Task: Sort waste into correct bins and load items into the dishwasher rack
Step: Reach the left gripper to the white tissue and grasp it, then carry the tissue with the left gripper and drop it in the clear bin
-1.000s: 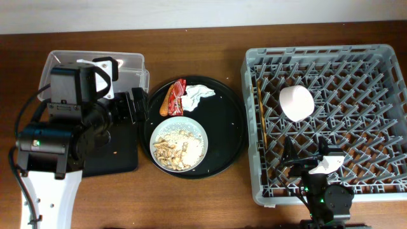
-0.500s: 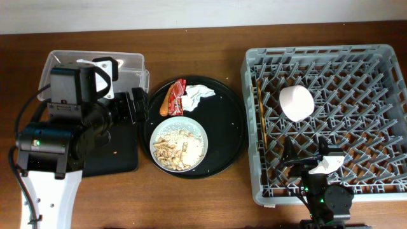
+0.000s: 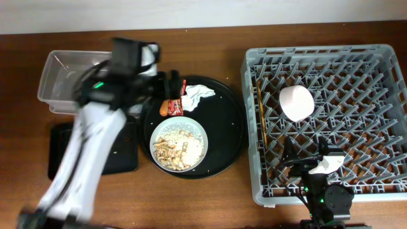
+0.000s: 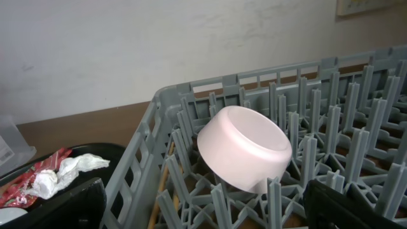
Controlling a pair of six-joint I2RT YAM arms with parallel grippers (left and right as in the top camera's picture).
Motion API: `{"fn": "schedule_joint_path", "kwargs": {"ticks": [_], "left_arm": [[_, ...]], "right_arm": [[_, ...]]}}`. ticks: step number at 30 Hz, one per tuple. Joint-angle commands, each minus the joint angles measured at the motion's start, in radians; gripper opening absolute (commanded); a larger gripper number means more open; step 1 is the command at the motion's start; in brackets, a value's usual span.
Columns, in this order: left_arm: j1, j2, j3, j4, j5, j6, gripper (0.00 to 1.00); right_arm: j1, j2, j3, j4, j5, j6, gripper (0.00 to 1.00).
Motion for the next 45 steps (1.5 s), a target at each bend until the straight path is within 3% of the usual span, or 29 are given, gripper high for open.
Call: {"fn": "schedule_joint_path", "kwargs": {"ticks": [1,2,3,9,14,16,19,21,26,31,37,41,45], "left_arm": [[-0.073,0.154,0.001,0.091,-0.049,0.04,0.78],[-0.088,0.189,0.001,0.117,-0.085,0.045,0.69],[-0.105,0.23,0.001,0.151,-0.131,0.045,0.67],[-0.17,0.428,0.001,0.305,-0.302,0.049,0.69],[-0.175,0.55,0.001,0.386,-0.303,0.048,0.68],[-0.175,0.576,0.001,0.401,-0.256,0.048,0.63],[-0.175,0.592,0.001,0.407,-0.224,0.048,0.44],[-0.175,0.592,0.001,0.407,-0.224,0.048,0.39],[-0.175,0.591,0.028,0.36,-0.213,0.048,0.01],[-0.16,0.561,0.196,0.166,-0.234,0.048,0.01],[-0.097,0.467,0.395,-0.068,-0.374,0.048,0.0],[-0.002,0.408,0.417,-0.115,-0.489,0.029,0.0],[0.116,0.416,0.41,-0.13,-0.494,-0.051,0.01]], "right_arm": [[-0.008,-0.008,-0.009,0.003,-0.013,-0.007,0.98],[-0.008,-0.008,-0.009,0.003,-0.013,-0.007,0.98],[-0.008,-0.008,-0.009,0.003,-0.013,-0.007,0.98],[-0.008,-0.008,-0.009,0.003,-0.013,-0.007,0.98],[-0.008,-0.008,-0.009,0.003,-0.013,-0.007,0.98],[-0.008,-0.008,-0.009,0.003,-0.013,-0.007,0.98],[-0.008,-0.008,-0.009,0.003,-0.013,-0.007,0.98],[-0.008,-0.008,-0.009,0.003,-0.013,-0.007,0.98],[-0.008,-0.008,-0.009,0.003,-0.013,-0.007,0.98],[-0.008,-0.008,-0.009,0.003,-0.013,-0.007,0.98],[-0.008,-0.008,-0.009,0.003,-0.013,-0.007,0.98],[-0.008,-0.008,-0.009,0.003,-0.013,-0.007,0.98],[-0.008,-0.008,-0.009,0.003,-0.013,-0.007,0.98]]}}
